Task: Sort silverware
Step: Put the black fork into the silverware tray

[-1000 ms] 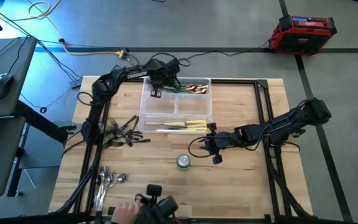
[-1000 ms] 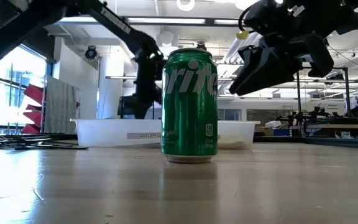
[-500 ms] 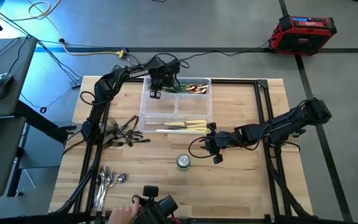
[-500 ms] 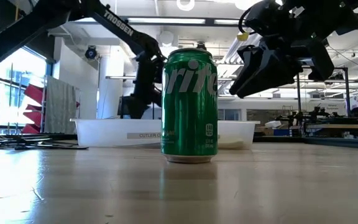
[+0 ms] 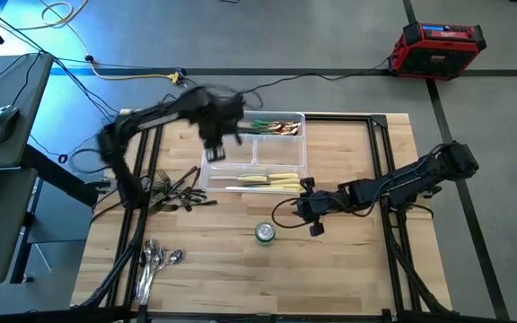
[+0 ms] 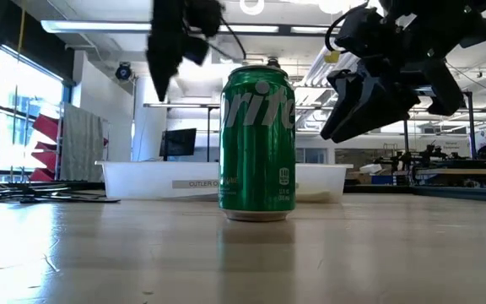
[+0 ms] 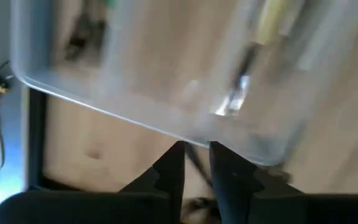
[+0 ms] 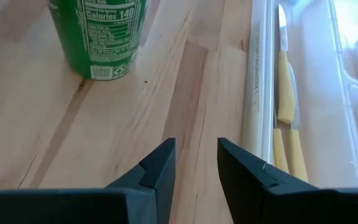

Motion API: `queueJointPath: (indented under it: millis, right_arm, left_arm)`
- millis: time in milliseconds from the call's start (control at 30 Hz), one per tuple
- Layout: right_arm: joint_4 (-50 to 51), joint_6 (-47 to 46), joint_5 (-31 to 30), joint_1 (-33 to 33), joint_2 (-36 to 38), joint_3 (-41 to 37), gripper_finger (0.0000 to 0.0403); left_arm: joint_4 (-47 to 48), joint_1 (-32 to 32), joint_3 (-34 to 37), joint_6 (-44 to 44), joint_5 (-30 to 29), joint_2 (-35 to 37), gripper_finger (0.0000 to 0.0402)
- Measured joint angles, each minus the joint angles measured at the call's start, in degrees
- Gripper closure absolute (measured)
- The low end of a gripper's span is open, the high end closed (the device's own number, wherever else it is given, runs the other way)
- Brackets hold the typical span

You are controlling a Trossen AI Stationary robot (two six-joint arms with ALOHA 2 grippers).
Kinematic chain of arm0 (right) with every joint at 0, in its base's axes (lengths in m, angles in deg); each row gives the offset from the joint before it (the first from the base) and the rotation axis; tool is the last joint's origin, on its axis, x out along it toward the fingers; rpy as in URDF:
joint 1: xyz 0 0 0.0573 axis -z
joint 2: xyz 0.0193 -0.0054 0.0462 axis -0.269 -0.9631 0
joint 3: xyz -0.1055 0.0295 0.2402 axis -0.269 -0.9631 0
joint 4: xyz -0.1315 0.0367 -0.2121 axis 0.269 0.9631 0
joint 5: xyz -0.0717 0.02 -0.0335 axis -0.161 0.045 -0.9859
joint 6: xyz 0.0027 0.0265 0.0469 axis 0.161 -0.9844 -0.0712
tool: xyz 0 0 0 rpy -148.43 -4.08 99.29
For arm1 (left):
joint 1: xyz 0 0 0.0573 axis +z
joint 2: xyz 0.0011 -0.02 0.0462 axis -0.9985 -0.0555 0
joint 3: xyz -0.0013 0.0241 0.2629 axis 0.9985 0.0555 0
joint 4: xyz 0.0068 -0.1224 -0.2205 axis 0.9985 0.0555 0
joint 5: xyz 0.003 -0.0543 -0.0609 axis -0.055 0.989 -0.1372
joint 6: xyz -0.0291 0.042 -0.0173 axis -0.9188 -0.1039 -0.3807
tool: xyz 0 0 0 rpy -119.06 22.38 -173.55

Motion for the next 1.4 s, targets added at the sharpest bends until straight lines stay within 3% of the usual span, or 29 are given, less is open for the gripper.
queueJointPath:
  millis: [300, 467, 600, 933, 1033, 1200, 1400]
  right_arm:
    - [-0.79, -0.44, 0.02, -0.04, 0.00, 0.00, 0.0300]
    - [-3.65, 0.74, 0.10, -0.04, 0.00, 0.00, 0.0300]
    - [-4.74, 1.49, 0.24, -0.04, 0.02, 0.00, 0.0300]
    - [-4.56, 0.45, 1.17, -0.04, 0.01, 0.00, 0.0300]
    - [-4.30, 0.44, 2.42, -0.04, 0.01, 0.00, 0.0300]
    - [-4.21, 0.27, 2.60, -0.04, 0.02, 0.00, 0.0300]
    - [-4.40, 0.48, 2.58, -0.04, 0.02, 0.00, 0.0300]
  left_arm:
    - [-11.93, -17.98, 32.43, -25.41, 2.83, 22.04, 0.0365]
    - [-14.96, -23.57, 44.79, -34.95, 7.73, 26.12, 0.0351]
    - [-18.71, -26.64, 51.57, -36.51, 11.64, 25.99, 0.0332]
    - [-30.40, -31.55, 61.96, -35.96, 10.98, 25.84, 0.0298]
    - [-31.67, -31.64, 64.09, -35.89, 7.98, 25.84, 0.0298]
    - [-32.36, -31.62, 64.95, -35.55, 2.53, 25.84, 0.0298]
    - [-33.34, -31.62, 65.23, -35.47, 2.19, 25.84, 0.0298]
